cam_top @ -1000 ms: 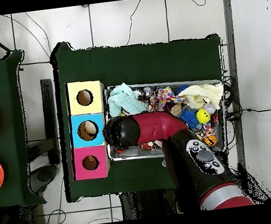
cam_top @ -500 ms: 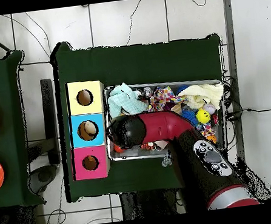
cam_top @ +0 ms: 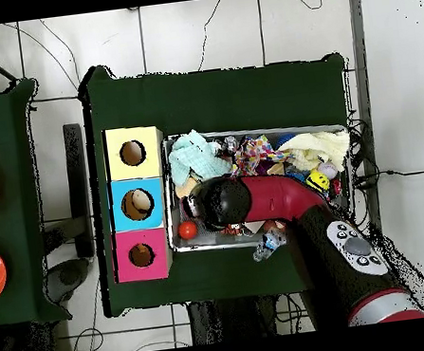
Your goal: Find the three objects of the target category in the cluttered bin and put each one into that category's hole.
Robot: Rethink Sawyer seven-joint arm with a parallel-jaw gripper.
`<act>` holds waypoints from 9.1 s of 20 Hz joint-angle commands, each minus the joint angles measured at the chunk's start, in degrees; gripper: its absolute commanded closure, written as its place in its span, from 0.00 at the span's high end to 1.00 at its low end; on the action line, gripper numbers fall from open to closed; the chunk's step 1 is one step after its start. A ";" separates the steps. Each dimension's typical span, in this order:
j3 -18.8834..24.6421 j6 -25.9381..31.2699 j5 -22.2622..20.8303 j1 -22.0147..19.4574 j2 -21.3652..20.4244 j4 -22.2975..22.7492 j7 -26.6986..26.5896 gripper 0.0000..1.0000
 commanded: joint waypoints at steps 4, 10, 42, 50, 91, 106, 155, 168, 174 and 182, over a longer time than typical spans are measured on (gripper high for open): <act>-0.77 -5.78 -6.54 -2.38 6.48 2.89 1.58 1.00; -1.52 -8.39 -9.20 -4.05 9.15 3.03 2.06 1.00; -0.45 -13.28 -16.39 -8.83 20.38 -1.37 2.52 1.00; -0.49 -12.50 -16.01 -8.86 18.14 0.34 2.94 1.00; -0.09 -14.15 -12.81 -7.68 4.65 13.23 8.39 1.00; -0.32 -14.44 -11.79 -7.85 6.60 12.10 6.66 1.00; 1.89 -0.17 -4.32 -3.33 -12.63 15.53 5.26 1.00; -1.01 -10.28 -4.99 -5.37 -14.58 25.45 8.53 1.00; -1.35 -10.87 -5.61 -4.40 -10.99 22.46 8.07 1.00; -0.41 -9.16 -4.97 -2.98 -6.43 17.00 7.02 1.00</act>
